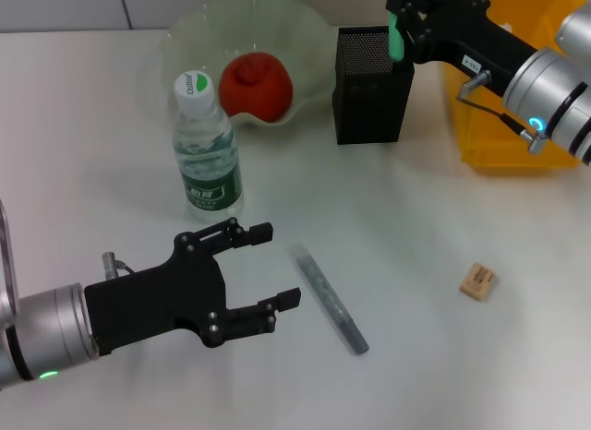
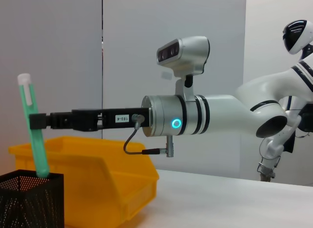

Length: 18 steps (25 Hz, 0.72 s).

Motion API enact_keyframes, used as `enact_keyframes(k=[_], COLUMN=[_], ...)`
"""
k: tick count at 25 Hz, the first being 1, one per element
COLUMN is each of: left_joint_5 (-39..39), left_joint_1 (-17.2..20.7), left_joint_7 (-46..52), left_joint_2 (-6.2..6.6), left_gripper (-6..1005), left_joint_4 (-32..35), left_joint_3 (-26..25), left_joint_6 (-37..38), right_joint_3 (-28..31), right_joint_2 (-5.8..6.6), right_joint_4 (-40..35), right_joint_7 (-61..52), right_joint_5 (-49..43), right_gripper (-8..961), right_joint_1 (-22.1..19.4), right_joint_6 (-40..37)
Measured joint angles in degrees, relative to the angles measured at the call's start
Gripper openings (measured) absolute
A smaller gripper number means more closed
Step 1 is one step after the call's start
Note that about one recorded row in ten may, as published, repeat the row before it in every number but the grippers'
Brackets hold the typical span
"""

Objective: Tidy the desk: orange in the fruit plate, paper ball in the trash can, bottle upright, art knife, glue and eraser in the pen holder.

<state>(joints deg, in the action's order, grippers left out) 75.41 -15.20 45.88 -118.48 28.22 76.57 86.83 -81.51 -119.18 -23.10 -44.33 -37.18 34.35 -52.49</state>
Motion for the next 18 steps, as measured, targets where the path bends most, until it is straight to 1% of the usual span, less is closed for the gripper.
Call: enact_keyframes(k=[6,8,9,10,11,14,15,16,17,18], left_joint_5=[0.0,0.0,0.0,0.0,0.0,0.0,0.0,0.0,0.0,0.0], left_joint_1=[0.1,0.2,0.2,0.2,0.3,0.4,0.5,0.5,0.5,0.5], left_joint_7=[-0.1,-0.1,-0.1,-0.1,-0.1,0.0,0.0,0.0,0.0,0.0], left_joint_2=[0.00,0.00,0.00,0.00,0.00,0.01,0.05,0.05,0.08,0.08], left_gripper=[785,785,785,785,785,785,785,785,785,785], left_joint_4=[0.0,0.0,0.0,0.0,0.0,0.2,0.3,0.3,0.3,0.3], left_joint_3=[-0.3,-0.3,-0.3,-0.3,-0.3,-0.4,-0.5,-0.5,-0.5,-0.5], left_joint_6=[0.0,0.1,0.1,0.1,0.3,0.7,1.0,1.0,1.1,1.2], right_joint_3=[-0.1,-0.2,-0.2,-0.3,-0.3,-0.3,0.0,0.0,0.4,1.1], right_joint_2=[-0.05,-0.06,-0.06,-0.03,-0.03,0.00,0.01,0.01,0.01,0.00], right_joint_4=[-0.1,-1.6,-1.6,-4.9,-4.9,-12.8,-19.9,-19.9,-23.7,-28.9], right_joint_7=[0.1,0.1,0.1,-0.9,-0.9,-5.9,-12.5,-12.5,-16.4,-22.3], right_joint_5=[-0.1,-0.1,-0.1,-0.4,-0.4,-3.0,-7.5,-7.5,-10.6,-15.5], right_gripper=[147,239,285,331,346,390,405,415,424,434], right_joint_1=[-0.5,-1.8,-1.8,-4.4,-4.4,-9.7,-14.0,-14.0,-15.9,-18.3], right_joint_6=[-0.1,-1.9,-1.9,-4.1,-4.1,-5.4,-5.4,-5.4,-5.5,-5.5])
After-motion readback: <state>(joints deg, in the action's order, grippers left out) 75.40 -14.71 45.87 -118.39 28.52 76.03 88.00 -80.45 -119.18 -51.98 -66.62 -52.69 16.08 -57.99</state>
